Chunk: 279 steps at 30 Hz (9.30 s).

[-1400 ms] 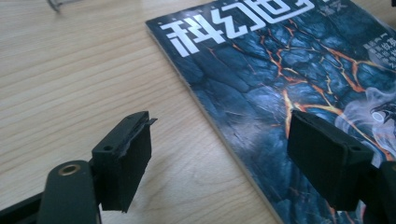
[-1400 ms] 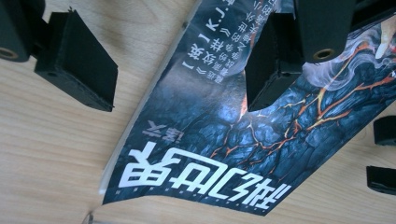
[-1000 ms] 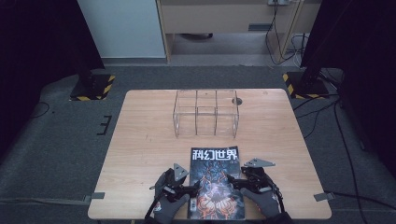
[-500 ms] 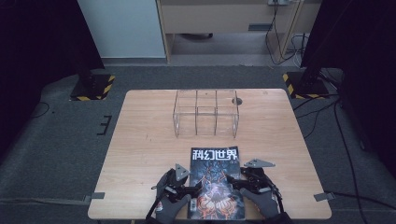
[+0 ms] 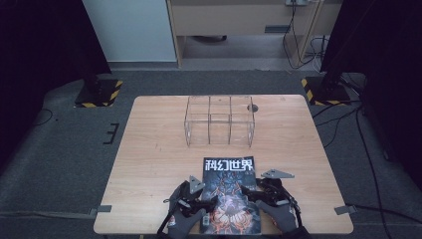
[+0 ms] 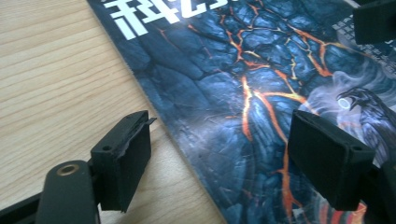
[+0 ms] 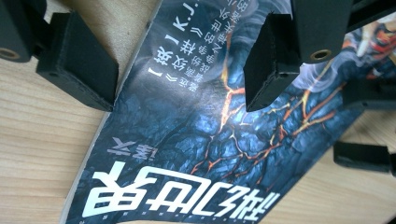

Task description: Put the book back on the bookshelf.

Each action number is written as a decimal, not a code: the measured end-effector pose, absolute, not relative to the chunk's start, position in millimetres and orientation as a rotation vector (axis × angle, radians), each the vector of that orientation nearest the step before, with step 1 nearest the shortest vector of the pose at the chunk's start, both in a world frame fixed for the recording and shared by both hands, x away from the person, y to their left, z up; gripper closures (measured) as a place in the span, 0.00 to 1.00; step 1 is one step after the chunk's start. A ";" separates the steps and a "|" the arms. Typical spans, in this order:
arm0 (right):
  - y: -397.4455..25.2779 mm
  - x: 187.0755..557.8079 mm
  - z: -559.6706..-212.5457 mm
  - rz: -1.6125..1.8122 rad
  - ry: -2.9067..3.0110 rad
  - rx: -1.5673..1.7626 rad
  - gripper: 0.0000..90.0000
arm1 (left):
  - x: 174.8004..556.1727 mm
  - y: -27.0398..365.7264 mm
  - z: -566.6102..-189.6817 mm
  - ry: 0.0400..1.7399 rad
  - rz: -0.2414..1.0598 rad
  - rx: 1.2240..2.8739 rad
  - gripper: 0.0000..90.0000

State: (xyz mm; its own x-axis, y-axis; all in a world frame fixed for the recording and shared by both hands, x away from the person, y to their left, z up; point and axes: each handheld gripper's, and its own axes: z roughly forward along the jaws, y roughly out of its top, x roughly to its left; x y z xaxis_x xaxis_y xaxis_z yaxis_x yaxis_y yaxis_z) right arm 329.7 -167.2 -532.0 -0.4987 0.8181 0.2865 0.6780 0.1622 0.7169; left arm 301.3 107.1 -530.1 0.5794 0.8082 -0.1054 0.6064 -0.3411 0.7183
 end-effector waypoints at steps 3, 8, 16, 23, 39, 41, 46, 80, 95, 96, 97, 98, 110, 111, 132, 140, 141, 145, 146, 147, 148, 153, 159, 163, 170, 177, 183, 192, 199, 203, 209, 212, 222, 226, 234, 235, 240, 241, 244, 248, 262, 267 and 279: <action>-170.7 330.6 -533.3 1.310 2.234 1.529 0.29 | 299.9 102.2 -530.6 1.108 0.348 2.074 0.23; -172.1 330.9 -533.5 1.341 2.221 1.568 0.29 | 299.2 100.6 -530.9 1.116 0.355 2.071 0.21; -177.3 332.2 -535.3 1.406 2.166 1.648 0.33 | 298.1 99.1 -531.7 1.123 0.365 2.060 0.20; -180.4 332.6 -534.5 1.439 2.137 1.717 0.36 | 297.7 99.0 -531.7 1.125 0.368 2.061 0.20; -187.9 329.2 -530.8 1.596 2.076 1.729 0.40 | 296.6 98.8 -532.5 1.130 0.375 2.048 0.20; -187.9 329.0 -531.6 1.586 2.081 1.737 0.40 | 296.4 98.9 -532.7 1.131 0.374 2.045 0.20; -186.9 329.6 -536.1 1.507 2.124 1.728 0.38 | 296.4 99.3 -532.7 1.128 0.371 2.044 0.20; -168.7 344.0 -537.4 1.469 2.385 1.532 0.62 | 296.5 102.7 -533.6 1.119 0.363 2.029 0.22; -167.4 338.9 -525.6 1.436 2.371 1.470 0.88 | 302.5 110.0 -532.6 1.150 0.345 2.005 0.23; -167.4 338.5 -524.8 1.439 2.372 1.458 0.89 | 303.5 112.0 -532.5 1.159 0.342 1.999 0.23; -167.0 337.7 -523.7 1.444 2.369 1.455 0.89 | 304.0 112.8 -532.5 1.162 0.340 1.995 0.23; -166.9 337.0 -522.9 1.448 2.367 1.447 0.90 | 304.3 113.7 -532.3 1.164 0.336 1.993 0.23; -164.8 330.8 -513.5 1.509 2.329 1.399 0.92 | 305.0 120.5 -528.5 1.167 0.324 1.950 0.23; -164.8 330.0 -512.4 1.514 2.329 1.394 0.92 | 305.0 120.5 -528.5 1.167 0.324 1.950 0.23; -165.5 314.9 -482.7 1.635 2.279 1.198 0.93 | 303.5 126.9 -516.7 1.150 0.296 1.878 0.22; -166.2 311.6 -476.4 1.656 2.267 1.154 0.93 | 306.1 128.3 -512.5 1.146 0.290 1.853 0.22; -166.4 311.1 -475.2 1.658 2.268 1.153 0.93 | 307.1 128.3 -511.9 1.145 0.288 1.851 0.22; -167.3 309.8 -471.0 1.680 2.256 1.124 0.93 | 311.8 128.3 -509.0 1.135 0.277 1.834 0.22; -167.5 309.4 -470.1 1.685 2.255 1.119 0.93 | 313.0 128.4 -508.3 1.133 0.274 1.827 0.21; -167.8 309.1 -469.3 1.690 2.256 1.115 0.93 | 313.0 128.4 -508.3 1.133 0.274 1.827 0.21; -167.8 309.1 -469.3 1.690 2.256 1.115 0.93 | 314.3 128.8 -507.8 1.130 0.268 1.820 0.21; -168.1 308.0 -466.9 1.706 2.251 1.093 0.93 | 319.7 129.9 -506.0 1.112 0.256 1.807 0.20; -168.6 308.0 -466.6 1.722 2.247 1.079 0.93 | 327.8 127.3 -505.7 1.085 0.201 1.791 0.19; -168.4 308.1 -467.6 1.726 2.249 1.082 0.93 | 329.6 122.6 -507.7 1.064 0.193 1.810 0.17; -171.1 308.9 -469.3 1.741 2.244 1.080 0.93 | 330.8 118.9 -510.2 1.035 0.157 1.823 0.14; -172.0 308.3 -467.2 1.752 2.228 1.073 0.93 | 329.8 113.9 -513.2 1.010 0.118 1.828 0.12; -172.5 310.2 -470.7 1.764 2.227 1.093 0.93 | 327.5 106.0 -514.0 1.013 0.076 1.813 0.12; -175.8 316.2 -478.7 1.716 2.233 1.160 0.92 | 320.1 108.0 -506.2 1.022 0.134 1.771 0.29; -175.4 317.7 -481.3 1.699 2.246 1.179 0.92 | 317.1 108.0 -502.0 1.011 0.148 1.771 0.39; -175.5 318.1 -482.4 1.701 2.248 1.184 0.92 | 315.7 108.3 -498.9 0.998 0.144 1.769 0.44; -174.9 318.1 -482.3 1.701 2.247 1.182 0.92 | 315.5 109.5 -498.4 1.000 0.145 1.766 0.48; -174.3 318.5 -482.9 1.703 2.246 1.181 0.92 | 316.5 108.8 -498.8 1.004 0.137 1.768 0.48; -173.9 319.6 -484.3 1.702 2.250 1.175 0.92 | 322.2 110.3 -501.1 1.003 0.055 1.778 0.44; -174.1 318.4 -483.4 1.718 2.240 1.162 0.93 | 325.2 109.8 -503.8 1.023 0.040 1.766 0.39; -173.6 319.1 -483.7 1.715 2.248 1.165 0.92 | 324.4 111.4 -503.1 1.066 0.080 1.776 0.56; -172.4 319.5 -483.7 1.702 2.254 1.168 0.92 | 322.9 110.5 -503.0 1.083 0.106 1.783 0.63; -171.5 320.6 -484.3 1.684 2.266 1.183 0.92 | 320.0 108.3 -500.8 1.078 0.136 1.799 0.66; -171.1 321.4 -484.5 1.669 2.270 1.182 0.92 | 318.6 108.4 -498.3 1.078 0.141 1.801 0.69; -170.4 322.9 -484.5 1.648 2.273 1.196 0.92 | 316.8 107.4 -494.8 1.077 0.162 1.819 0.70; -171.1 326.9 -486.1 1.611 2.278 1.228 0.91 | 315.1 106.4 -489.6 1.062 0.184 1.838 0.72; -171.4 342.1 -490.7 1.591 2.276 1.295 0.73 | 312.2 108.4 -461.9 1.019 0.222 1.817 0.82; -171.5 347.3 -493.5 1.606 2.261 1.311 0.60 | 310.7 110.5 -454.8 1.014 0.210 1.804 0.85; -172.3 349.9 -492.7 1.633 2.195 1.298 0.47 | 302.6 115.0 -432.7 0.961 0.182 1.789 0.91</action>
